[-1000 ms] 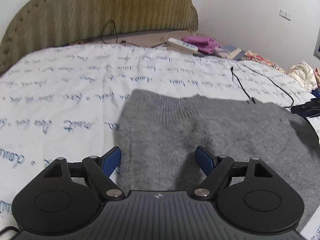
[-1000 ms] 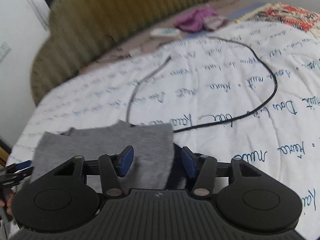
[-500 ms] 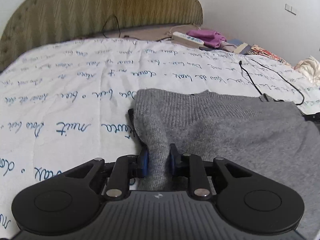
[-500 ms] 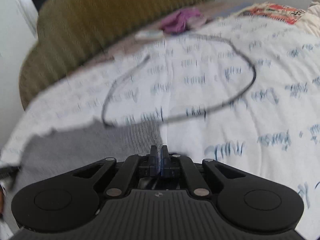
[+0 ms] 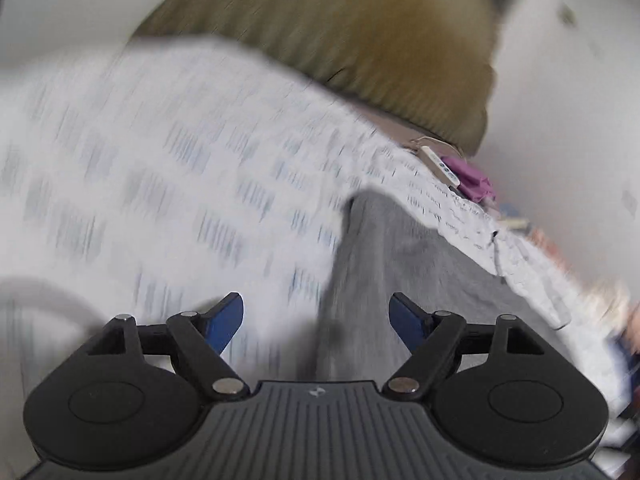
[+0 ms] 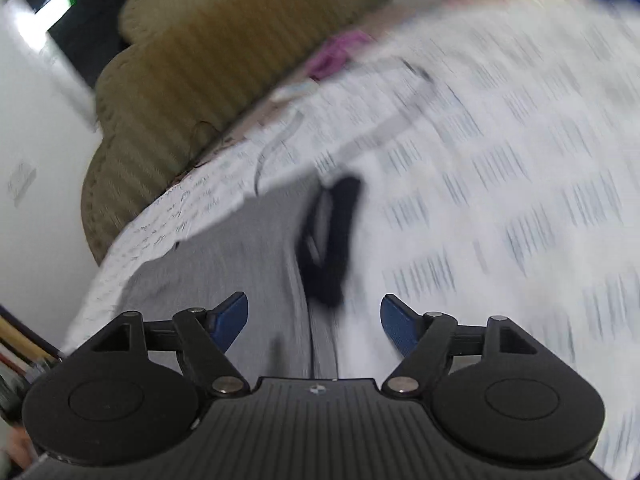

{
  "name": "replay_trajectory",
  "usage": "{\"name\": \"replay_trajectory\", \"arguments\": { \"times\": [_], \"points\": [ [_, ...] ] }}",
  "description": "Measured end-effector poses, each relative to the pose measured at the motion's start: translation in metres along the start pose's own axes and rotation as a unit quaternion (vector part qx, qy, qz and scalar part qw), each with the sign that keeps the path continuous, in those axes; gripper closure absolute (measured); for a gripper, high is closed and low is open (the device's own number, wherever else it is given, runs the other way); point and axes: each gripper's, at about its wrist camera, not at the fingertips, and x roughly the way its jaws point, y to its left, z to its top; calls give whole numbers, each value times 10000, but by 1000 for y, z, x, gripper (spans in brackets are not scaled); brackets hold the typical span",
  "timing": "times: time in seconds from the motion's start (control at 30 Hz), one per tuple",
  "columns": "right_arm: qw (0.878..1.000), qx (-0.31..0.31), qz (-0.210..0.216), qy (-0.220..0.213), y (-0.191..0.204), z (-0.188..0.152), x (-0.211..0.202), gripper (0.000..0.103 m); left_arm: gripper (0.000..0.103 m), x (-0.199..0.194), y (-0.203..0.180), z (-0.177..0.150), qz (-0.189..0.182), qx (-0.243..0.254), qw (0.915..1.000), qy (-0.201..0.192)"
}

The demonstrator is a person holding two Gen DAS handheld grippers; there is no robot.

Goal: Fold small clothes

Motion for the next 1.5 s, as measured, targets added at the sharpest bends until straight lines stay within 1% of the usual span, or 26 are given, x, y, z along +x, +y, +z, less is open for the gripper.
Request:
{"name": "replay_trajectory", "arguments": {
  "times": [0.03,0.07,0.1,0.17,0.23,0.27,0.33,0.37,0.4,0.47,0.6,0.67,0.73,0.77,0.87,0.9,0.97,1.0,1.03,1.1,1.13,1.23,1.3,1.33,1.43,1.5],
  "points": [
    [9996,255,116,12,-6,-11,-3,27,23,-1,3,-8,-9,-155,9998,88],
    [9985,474,274,59,-11,-19,-4,27,23,-6,4,-14,-48,-178,9998,-20],
    [9978,546,371,83,-12,-25,-3,27,23,-10,1,-17,-31,-165,9998,-110],
    [9978,540,384,8,-7,-29,0,27,23,-10,-1,-18,-129,-369,9992,6],
    [9958,751,521,-58,-6,-28,6,31,23,-1,-7,-16,-343,-577,9977,118],
    [9953,803,522,-101,-6,-29,8,34,24,3,-11,-17,-362,-547,9977,155],
    [9982,553,207,-45,4,-29,19,64,43,10,-20,-19,-191,-450,9985,265],
    [9991,419,101,-33,9,-30,22,72,64,14,-21,-20,-205,-515,9979,342],
    [9994,334,91,8,11,-32,25,86,80,17,-18,-21,-242,-644,9965,476],
    [9997,230,11,-74,14,-37,20,88,91,23,-12,-22,-253,-808,9939,711],
    [9992,-55,-18,-408,23,-31,-4,92,95,14,-25,-12,-105,-202,9974,687],
    [9990,-243,-146,-337,23,-34,-8,92,95,8,-32,-8,-99,161,9978,631],
    [9993,-127,-339,-80,8,-41,3,93,95,20,-25,-9,39,174,9962,855],
    [9995,-31,-293,-73,2,-44,6,94,95,30,-20,-11,-23,125,9947,1023],
    [9996,120,-133,-223,1,-42,3,90,92,25,-21,-7,-144,110,9945,1031],
    [9995,206,-66,-249,1,-39,1,81,89,20,-22,-5,-245,162,9949,965],
    [9992,346,109,-192,1,-31,-5,54,85,5,-25,1,-317,304,9960,774],
    [9987,372,186,-291,1,-26,-10,39,77,-3,-25,4,-342,365,9966,655],
    [9980,359,282,-438,3,-21,-15,34,71,-10,-25,6,-330,438,9974,464],
    [9972,218,382,-610,7,-7,-17,32,33,-18,-25,14,-136,601,9981,21],
    [9975,121,337,-615,11,4,-13,32,29,-14,-27,20,-24,683,9976,-135],
    [9977,-464,41,-495,29,35,17,32,29,2,-49,39,392,1139,9903,-699],
    [9939,-940,-375,-434,41,50,45,31,29,21,-68,45,419,1489,9842,-858],
    [9927,-1052,-471,-347,45,56,59,31,29,34,-79,44,438,1688,9812,-832],
    [9906,-1220,-586,-195,54,66,93,31,29,73,-110,30,484,2186,9736,-452],
    [9875,-1299,-891,-11,56,67,111,30,29,93,-126,15,434,2599,9642,-307]
  ]
}}
